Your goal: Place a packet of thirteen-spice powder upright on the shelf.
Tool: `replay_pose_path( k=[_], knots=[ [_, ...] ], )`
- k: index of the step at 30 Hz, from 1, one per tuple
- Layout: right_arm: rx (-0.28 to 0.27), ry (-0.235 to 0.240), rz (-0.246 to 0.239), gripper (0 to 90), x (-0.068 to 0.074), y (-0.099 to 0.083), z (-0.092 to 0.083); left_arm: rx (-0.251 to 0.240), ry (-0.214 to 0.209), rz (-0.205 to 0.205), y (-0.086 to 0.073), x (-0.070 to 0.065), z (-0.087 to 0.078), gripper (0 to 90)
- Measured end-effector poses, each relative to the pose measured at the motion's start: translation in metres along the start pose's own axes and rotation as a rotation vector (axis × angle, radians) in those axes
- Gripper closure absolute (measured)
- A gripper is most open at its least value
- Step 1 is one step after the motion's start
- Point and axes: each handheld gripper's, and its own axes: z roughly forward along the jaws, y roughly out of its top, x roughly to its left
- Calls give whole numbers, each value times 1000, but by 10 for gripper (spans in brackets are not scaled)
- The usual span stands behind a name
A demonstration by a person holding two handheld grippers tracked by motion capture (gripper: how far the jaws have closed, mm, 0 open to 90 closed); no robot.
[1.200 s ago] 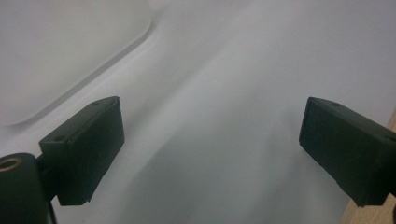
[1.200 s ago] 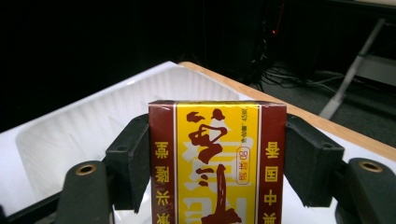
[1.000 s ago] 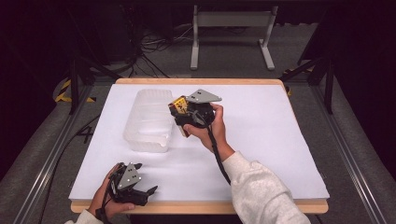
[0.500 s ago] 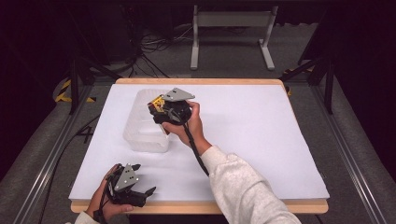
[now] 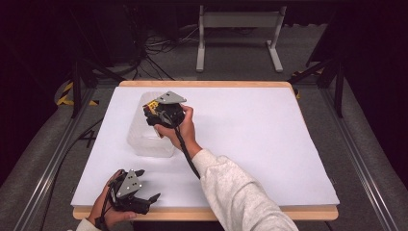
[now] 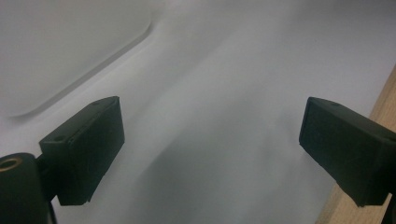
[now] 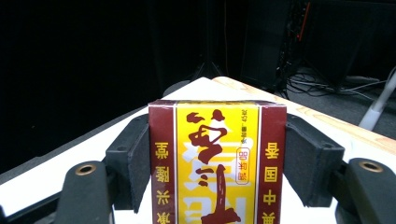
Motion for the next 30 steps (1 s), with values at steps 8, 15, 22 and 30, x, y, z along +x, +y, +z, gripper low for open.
replay_pose_path(
  k=[8, 15, 22, 30],
  knots=[
    [15, 29, 20, 318, 7, -9, 2, 2, 0, 3, 0, -1, 0, 74],
    [48, 53, -6, 310, 5, -19, -8, 7, -2, 3, 1, -1, 1, 73],
    [77, 88, -59, 311, 3, -31, -21, 14, -2, 4, 2, -2, 2, 73],
    [111, 83, -79, 314, 3, -32, -31, 16, 2, 6, 2, -2, 2, 73]
  ],
)
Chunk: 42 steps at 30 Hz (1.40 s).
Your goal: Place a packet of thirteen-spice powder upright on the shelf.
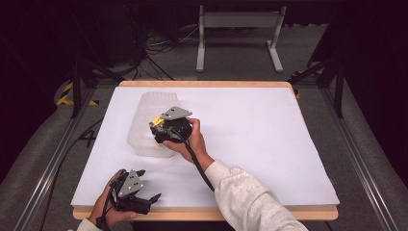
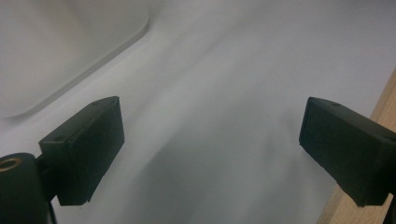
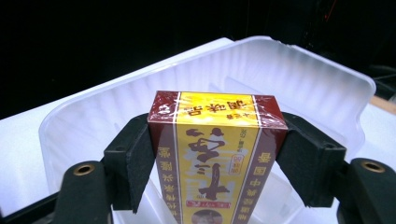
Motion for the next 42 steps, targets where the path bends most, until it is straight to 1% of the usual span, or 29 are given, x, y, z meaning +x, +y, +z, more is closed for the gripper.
replay_pose_path(
  k=[2, 4, 5, 8, 10, 11, 13, 15, 16, 17, 19, 20, 22, 23, 24, 25, 27, 28, 30, 32, 33, 35, 36, 37, 40, 42],
  knots=[
    [12, -13, 9, 314, 1, 0, -1, 0, 0, 0, 0, 0, 0, 73],
    [10, -30, -6, 313, 4, 1, -1, 0, 1, 1, 0, 0, 0, 73],
    [4, -39, -5, 316, 5, 1, 1, -1, 2, 1, 0, 0, 0, 73],
    [-8, -65, 11, 319, 8, 1, 3, 1, 3, 1, 0, 0, 0, 73],
    [-18, -89, 42, 320, 10, 0, 5, -1, 0, 1, 0, 0, 0, 73],
    [-22, -93, 46, 321, 11, -1, 5, 1, 0, 3, 0, 0, 0, 73],
    [-22, -102, 37, 320, 14, -2, 4, -1, 1, -3, -1, 1, 0, 73],
    [-17, -102, 48, 306, 15, -2, 2, -1, 1, -3, -1, 1, 0, 73],
    [-8, -94, 58, 275, 14, -3, 0, -1, 0, 0, -1, 0, 0, 73],
    [-1, -85, 64, 261, 14, -3, -1, -1, 0, 1, 0, 0, 0, 73],
    [10, -79, 64, 248, 14, -5, -3, -1, 0, 1, 0, 0, 0, 73],
    [18, -74, 56, 246, 15, -6, -5, -1, 0, 1, 0, 0, 0, 73],
    [22, -67, 56, 250, 15, -7, -8, 3, -1, 3, 0, 0, 1, 73],
    [25, -65, 50, 277, 15, -7, -8, 5, -1, 7, 1, 0, 1, 73],
    [21, -72, 31, 311, 16, -6, -10, 5, -2, 6, 1, -1, 2, 73],
    [15, -79, 14, 313, 17, -6, -11, 6, -2, 8, 1, -1, 2, 73],
    [13, -82, 12, 315, 16, -6, -10, 7, -1, 6, 1, -1, 2, 74],
    [9, -87, 18, 316, 15, -6, -9, 6, -1, 5, 1, -1, 2, 73],
    [-2, -106, 53, 317, 14, -8, -8, 5, 1, 4, 1, 0, 1, 74],
    [-4, -111, 62, 317, 15, -8, -8, 4, 0, 5, 1, 0, 1, 73],
    [-9, -126, 77, 318, 17, -8, -6, 5, -1, 8, 1, 0, 1, 73],
    [-2, -147, 92, 316, 22, -9, -4, 2, 0, 6, 0, 0, 1, 73],
    [-2, -160, 97, 300, 24, -9, -3, 0, -1, 6, 0, 0, 1, 73],
    [4, -161, 101, 273, 25, -9, -3, 1, -1, 6, 0, 0, 1, 73],
    [4, -158, 110, 268, 23, -10, -5, 2, -2, 6, 0, 0, 1, 73],
    [6, -149, 100, 224, 20, -9, -8, 4, -1, 7, 0, 0, 1, 73]
  ],
)
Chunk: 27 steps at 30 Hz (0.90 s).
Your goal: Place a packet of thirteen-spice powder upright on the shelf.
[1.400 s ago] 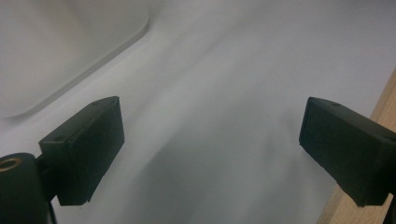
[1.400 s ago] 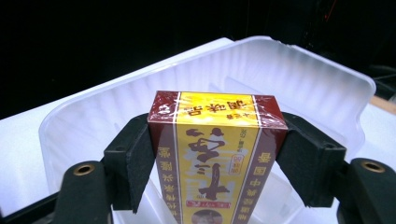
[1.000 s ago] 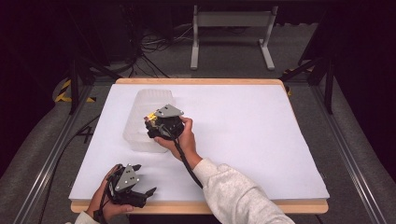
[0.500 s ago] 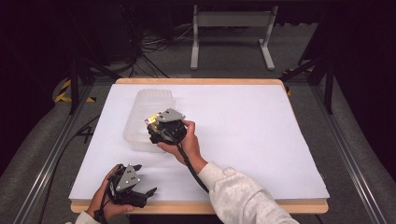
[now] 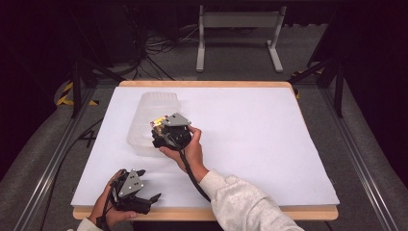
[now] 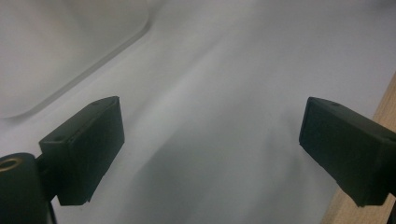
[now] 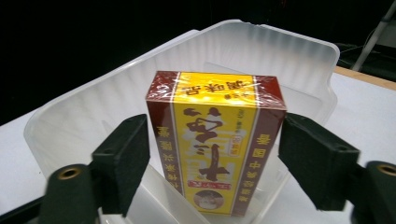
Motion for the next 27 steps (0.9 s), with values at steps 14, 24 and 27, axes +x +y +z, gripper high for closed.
replay_pose_path(
  k=[14, 24, 27],
  knots=[
    [-2, 46, -101, 148, -16, -1, -25, 12, 8, -5, 1, 0, 2, 72],
    [-3, 59, -146, 143, -40, -8, -51, 21, 16, -8, 1, 0, 3, 72],
    [12, 61, -186, 143, -47, -13, -59, 26, 18, -9, 1, 0, 4, 72]
  ],
)
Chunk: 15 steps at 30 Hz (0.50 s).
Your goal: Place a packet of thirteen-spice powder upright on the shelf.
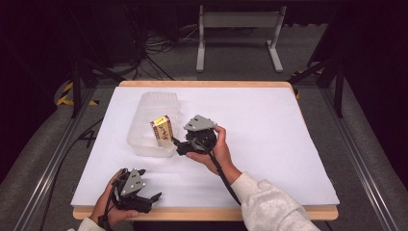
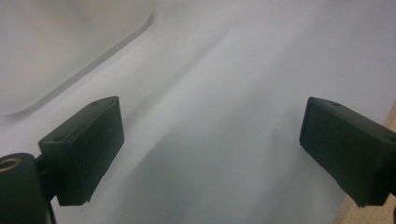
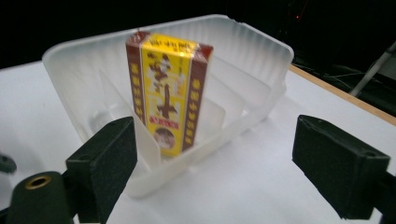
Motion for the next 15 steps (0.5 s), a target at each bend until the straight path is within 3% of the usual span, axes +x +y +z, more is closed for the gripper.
replay_pose_path(
  k=[10, 15],
  knots=[
    [35, -27, -35, 143, -26, -17, -25, 10, 4, 2, 1, -1, 2, 71],
    [88, -42, -99, 138, -36, -28, -37, 11, 4, 2, 1, 0, 2, 71]
  ],
)
